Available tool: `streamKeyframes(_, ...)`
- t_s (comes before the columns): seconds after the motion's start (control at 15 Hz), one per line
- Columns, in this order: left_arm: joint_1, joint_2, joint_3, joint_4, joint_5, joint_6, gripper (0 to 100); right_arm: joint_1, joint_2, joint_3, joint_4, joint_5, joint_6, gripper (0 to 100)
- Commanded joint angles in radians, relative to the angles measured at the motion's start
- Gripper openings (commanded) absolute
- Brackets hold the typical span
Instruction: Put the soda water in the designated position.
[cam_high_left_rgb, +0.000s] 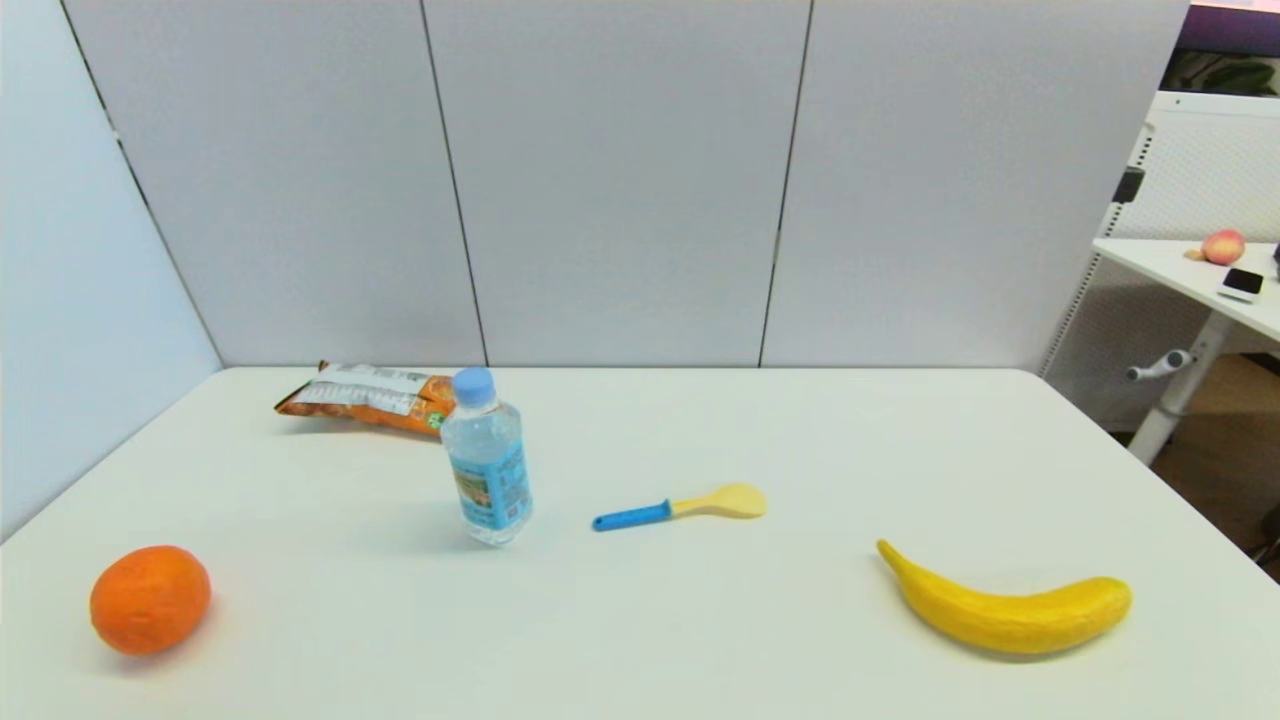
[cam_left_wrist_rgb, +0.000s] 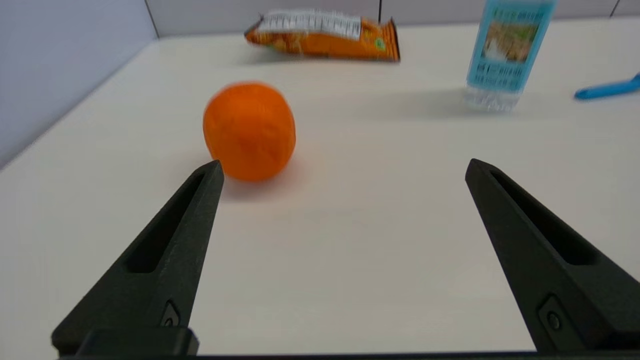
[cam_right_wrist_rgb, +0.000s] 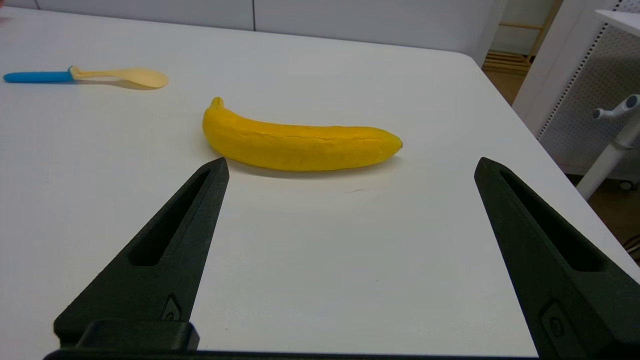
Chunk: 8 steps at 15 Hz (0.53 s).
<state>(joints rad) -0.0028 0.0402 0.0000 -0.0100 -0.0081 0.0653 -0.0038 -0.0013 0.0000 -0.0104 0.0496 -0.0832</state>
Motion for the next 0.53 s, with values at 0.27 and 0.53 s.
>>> streamKeyframes(0.27, 0.001, -0.040, 0.000, 0.007, 0.007, -0.065, 100, -0.001, 0.001, 0.000, 0.000, 0.001, -0.001, 100)
streamKeyframes(0.53, 0.001, -0.040, 0.000, 0.005, 0.007, -0.065, 100, -0.001, 0.001, 0.000, 0.000, 0.001, -0.001, 100)
